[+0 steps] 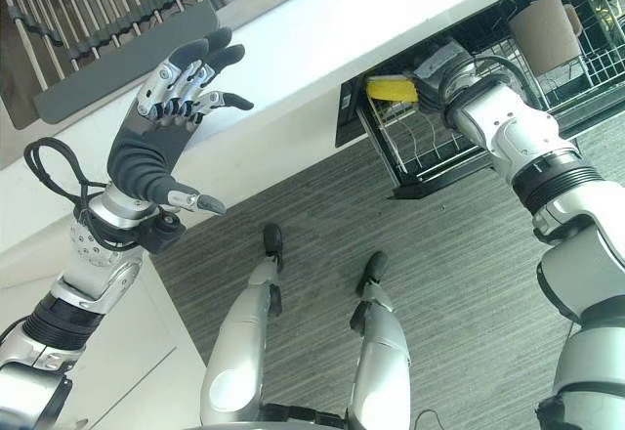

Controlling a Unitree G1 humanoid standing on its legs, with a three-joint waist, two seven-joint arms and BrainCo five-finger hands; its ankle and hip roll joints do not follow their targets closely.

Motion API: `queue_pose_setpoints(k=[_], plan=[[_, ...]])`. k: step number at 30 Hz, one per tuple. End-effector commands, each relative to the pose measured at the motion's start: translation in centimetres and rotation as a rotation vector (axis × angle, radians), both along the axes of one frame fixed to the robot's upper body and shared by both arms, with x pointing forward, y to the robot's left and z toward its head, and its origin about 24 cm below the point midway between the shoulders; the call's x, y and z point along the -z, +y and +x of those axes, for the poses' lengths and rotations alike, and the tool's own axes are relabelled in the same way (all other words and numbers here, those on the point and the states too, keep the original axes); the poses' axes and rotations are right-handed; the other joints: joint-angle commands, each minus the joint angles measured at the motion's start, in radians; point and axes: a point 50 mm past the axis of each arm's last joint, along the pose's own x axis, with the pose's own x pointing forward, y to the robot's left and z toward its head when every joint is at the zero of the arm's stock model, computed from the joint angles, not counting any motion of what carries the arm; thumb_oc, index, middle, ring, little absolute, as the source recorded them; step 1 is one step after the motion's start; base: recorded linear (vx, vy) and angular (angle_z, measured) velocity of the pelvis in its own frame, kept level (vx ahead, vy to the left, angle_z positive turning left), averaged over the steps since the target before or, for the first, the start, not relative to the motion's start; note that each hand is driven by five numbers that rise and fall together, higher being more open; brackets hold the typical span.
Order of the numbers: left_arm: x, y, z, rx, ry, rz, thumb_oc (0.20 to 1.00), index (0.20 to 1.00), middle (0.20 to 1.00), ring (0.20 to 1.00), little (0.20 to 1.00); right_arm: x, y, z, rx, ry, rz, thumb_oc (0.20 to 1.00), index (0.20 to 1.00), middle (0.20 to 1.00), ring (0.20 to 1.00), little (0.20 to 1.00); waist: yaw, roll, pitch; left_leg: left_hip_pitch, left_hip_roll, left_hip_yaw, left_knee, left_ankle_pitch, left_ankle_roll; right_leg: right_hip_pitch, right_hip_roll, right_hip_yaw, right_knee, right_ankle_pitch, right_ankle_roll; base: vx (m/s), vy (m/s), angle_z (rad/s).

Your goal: Place the dishes in the dishwasher.

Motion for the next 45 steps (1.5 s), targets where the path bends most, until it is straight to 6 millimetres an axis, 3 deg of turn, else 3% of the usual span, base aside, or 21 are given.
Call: queue_pose_setpoints(k=[1, 6, 11, 16, 25, 32, 35, 38, 45], plan=[[2.8, 2.8, 2.0, -0.141, 0.191, 0.009, 1.000, 1.000, 1.000, 1.000, 1.000, -6.3, 0.2, -1.4, -0.098, -0.423, 0.036, 0.200, 0.200, 0.200, 0.200, 0.200, 0.043, -0.080, -0.015, -0.063, -0.010, -0.069, 0.129, -0.191, -0.007, -0.016, -0.019, -0.044, -0.015, -0.036, 0.056, 0.00, 0.000, 0.00], [3.6, 1.8, 1.7, -0.111, 0.183, -0.021, 1.000, 1.000, 1.000, 1.000, 1.000, -7.9, -1.8, -2.6, -0.115, -0.690, 0.002, 0.200, 0.200, 0.200, 0.200, 0.200, 0.042, -0.036, -0.015, -0.116, -0.031, -0.070, 0.144, -0.196, -0.005, -0.077, -0.040, -0.041, 0.006, -0.046, 0.055, -0.03, 0.066, -0.04], [3.2, 1.9, 1.8, -0.106, 0.165, -0.038, 1.000, 1.000, 1.000, 1.000, 1.000, -8.5, -4.0, -3.2, -0.042, -0.802, 0.045, 0.200, 0.200, 0.200, 0.200, 0.200, 0.040, -0.016, -0.015, -0.148, -0.042, -0.074, 0.148, -0.202, -0.001, -0.117, -0.052, -0.031, 0.016, -0.052, 0.053, -0.01, 0.036, 0.01], [3.1, 2.1, 1.6, -0.120, 0.160, -0.044, 1.000, 1.000, 1.000, 1.000, 1.000, -8.9, -5.6, -3.8, 0.025, -0.869, 0.096, 0.200, 0.200, 0.200, 0.200, 0.200, 0.039, -0.005, -0.015, -0.170, -0.049, -0.077, 0.142, -0.200, -0.001, -0.141, -0.055, -0.025, 0.014, -0.051, 0.053, 0.00, 0.000, 0.00], [2.8, 2.4, 1.2, -0.121, 0.141, -0.068, 1.000, 1.000, 1.000, 1.000, 1.000, -8.7, -6.5, -3.8, 0.061, -0.855, 0.220, 0.200, 0.200, 0.200, 0.200, 0.200, 0.038, 0.015, -0.015, -0.204, -0.052, -0.075, 0.129, -0.196, -0.003, -0.180, -0.062, -0.018, 0.003, -0.046, 0.054, 0.00, 0.004, 0.00], [2.8, 2.4, 1.3, -0.110, 0.143, -0.066, 1.000, 1.000, 1.000, 1.000, 1.000, -8.1, -5.6, -2.6, 0.080, -0.712, 0.193, 0.200, 0.200, 0.200, 0.200, 0.200, 0.048, 0.021, -0.015, -0.218, -0.054, -0.074, 0.121, -0.191, -0.008, -0.188, -0.069, -0.030, -0.007, -0.042, 0.055, 0.00, 0.002, 0.01], [2.7, 2.7, 1.2, -0.107, 0.139, -0.058, 1.000, 1.000, 1.000, 1.000, 1.000, -7.5, -5.1, -1.7, 0.107, -0.551, 0.177, 0.200, 0.200, 0.200, 0.200, 0.200, 0.053, 0.014, -0.015, -0.221, -0.052, -0.077, 0.125, -0.190, -0.009, -0.186, -0.069, -0.036, -0.003, -0.043, 0.055, 0.01, -0.012, 0.00], [2.7, 2.8, 1.1, -0.110, 0.138, -0.041, 1.000, 1.000, 1.000, 1.000, 1.000, -6.7, -4.5, -0.9, 0.122, -0.389, 0.212, 0.200, 0.200, 0.200, 0.200, 0.200, 0.060, 0.002, -0.015, -0.228, -0.048, -0.083, 0.133, -0.190, -0.009, -0.186, -0.067, -0.039, 0.004, -0.044, 0.054, 0.04, -0.058, 0.02], [2.9, 3.2, 1.0, -0.120, 0.154, 0.003, 1.000, 1.000, 1.000, 1.000, 1.000, -5.9, -4.1, 0.0, 0.156, -0.192, 0.378, 0.200, 0.200, 0.200, 0.200, 0.200, 0.073, -0.025, -0.015, -0.237, -0.038, -0.095, 0.149, -0.192, -0.010, -0.178, -0.058, -0.053, 0.015, -0.041, 0.057, 0.05, -0.064, 0.05]])
